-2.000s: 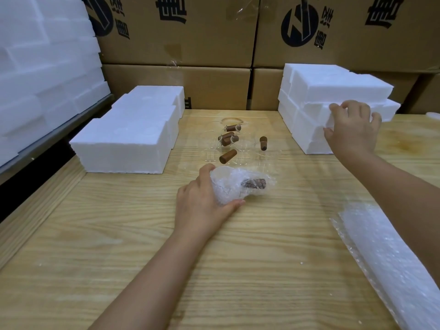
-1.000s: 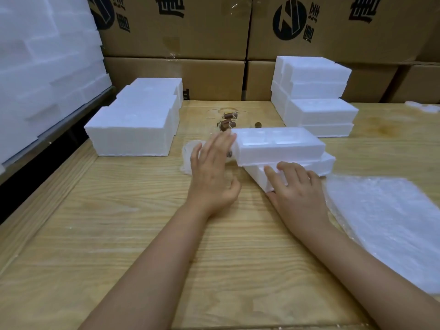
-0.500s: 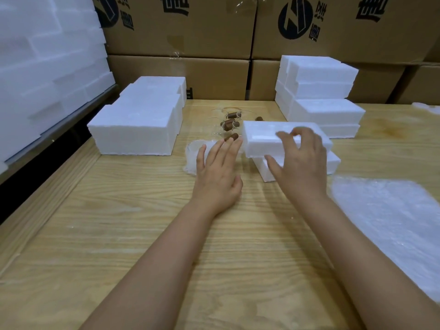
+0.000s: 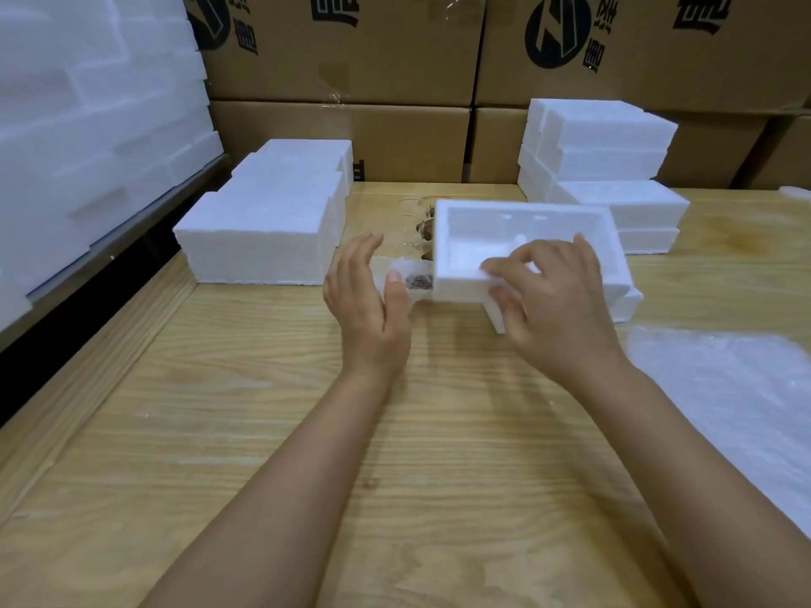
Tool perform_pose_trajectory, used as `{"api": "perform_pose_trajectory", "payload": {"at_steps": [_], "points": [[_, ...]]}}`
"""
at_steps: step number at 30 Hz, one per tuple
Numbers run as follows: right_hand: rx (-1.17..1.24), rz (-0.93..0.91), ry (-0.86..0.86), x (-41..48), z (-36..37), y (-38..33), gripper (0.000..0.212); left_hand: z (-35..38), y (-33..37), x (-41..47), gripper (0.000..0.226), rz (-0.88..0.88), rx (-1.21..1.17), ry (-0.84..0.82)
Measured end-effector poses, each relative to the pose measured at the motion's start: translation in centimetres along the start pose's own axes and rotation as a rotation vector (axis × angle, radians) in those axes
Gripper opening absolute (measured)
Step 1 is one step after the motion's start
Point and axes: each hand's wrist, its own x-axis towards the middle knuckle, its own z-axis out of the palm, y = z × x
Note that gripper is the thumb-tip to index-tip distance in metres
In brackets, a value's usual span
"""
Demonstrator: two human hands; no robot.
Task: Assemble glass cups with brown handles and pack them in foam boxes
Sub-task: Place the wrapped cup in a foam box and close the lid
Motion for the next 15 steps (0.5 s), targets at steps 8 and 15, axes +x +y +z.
{"api": "perform_pose_trajectory", "payload": {"at_steps": [8,15], "points": [[0.089,-0.399,-0.29,-3.4,-3.4,-5.8,0.017,-3.2,-2.5,1.9,0.019,-0.11,-0.161,0.184],[0.119,-0.44,-0.524,-4.7,-2.0,-6.7,0.014,-4.6,-3.8,1.5,0.03,-0.304,-0.266,-0.263]]}}
